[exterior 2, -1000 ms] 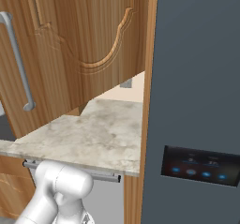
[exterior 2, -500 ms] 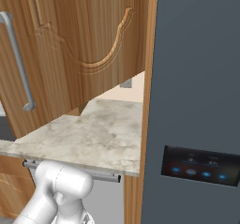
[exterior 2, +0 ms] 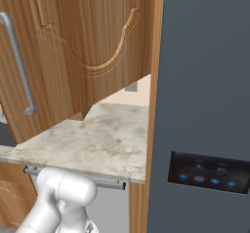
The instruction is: Open the cabinet, pick the kettle from the cabinet, and place it in the sink.
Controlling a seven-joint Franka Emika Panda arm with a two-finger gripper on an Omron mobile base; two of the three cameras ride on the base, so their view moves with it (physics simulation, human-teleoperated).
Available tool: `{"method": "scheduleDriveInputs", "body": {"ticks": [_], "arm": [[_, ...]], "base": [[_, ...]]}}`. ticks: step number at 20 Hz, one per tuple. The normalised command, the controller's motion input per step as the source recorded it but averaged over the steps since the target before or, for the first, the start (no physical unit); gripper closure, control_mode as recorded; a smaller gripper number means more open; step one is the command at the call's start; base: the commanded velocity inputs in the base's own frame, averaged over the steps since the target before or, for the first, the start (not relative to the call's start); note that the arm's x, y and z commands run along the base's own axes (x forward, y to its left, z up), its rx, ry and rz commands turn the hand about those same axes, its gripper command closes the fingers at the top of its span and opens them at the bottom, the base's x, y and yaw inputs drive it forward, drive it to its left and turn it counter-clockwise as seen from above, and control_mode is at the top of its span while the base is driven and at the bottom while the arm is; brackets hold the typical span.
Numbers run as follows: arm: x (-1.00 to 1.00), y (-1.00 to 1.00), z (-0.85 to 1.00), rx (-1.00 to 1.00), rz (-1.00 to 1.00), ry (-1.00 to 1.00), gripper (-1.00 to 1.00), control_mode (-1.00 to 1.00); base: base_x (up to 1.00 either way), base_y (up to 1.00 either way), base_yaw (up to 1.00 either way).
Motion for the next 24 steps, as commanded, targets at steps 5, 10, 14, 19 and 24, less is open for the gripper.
{"method": "scheduleDriveInputs", "body": {"ticks": [5, 10, 14, 19, 24], "arm": [[-0.02, -0.29, -0.14, 0.05, 0.0, 0.0, -1.0, -1.0], [-0.03, -0.35, -0.03, 0.06, 0.0, -0.01, -1.0, -1.0], [-0.12, -0.37, 0.0, 0.09, 0.0, -0.01, -1.0, -1.0], [-0.29, -0.33, 0.0, 0.1, -0.07, -0.05, -1.0, -1.0], [-0.29, -0.28, 0.0, 0.05, -0.09, -0.1, -1.0, -1.0]], "base": [[0.0, 0.0, 0.0], [0.0, 0.0, 0.0], [0.0, 0.0, 0.0], [0.0, 0.0, 0.0], [0.0, 0.0, 0.0]]}}
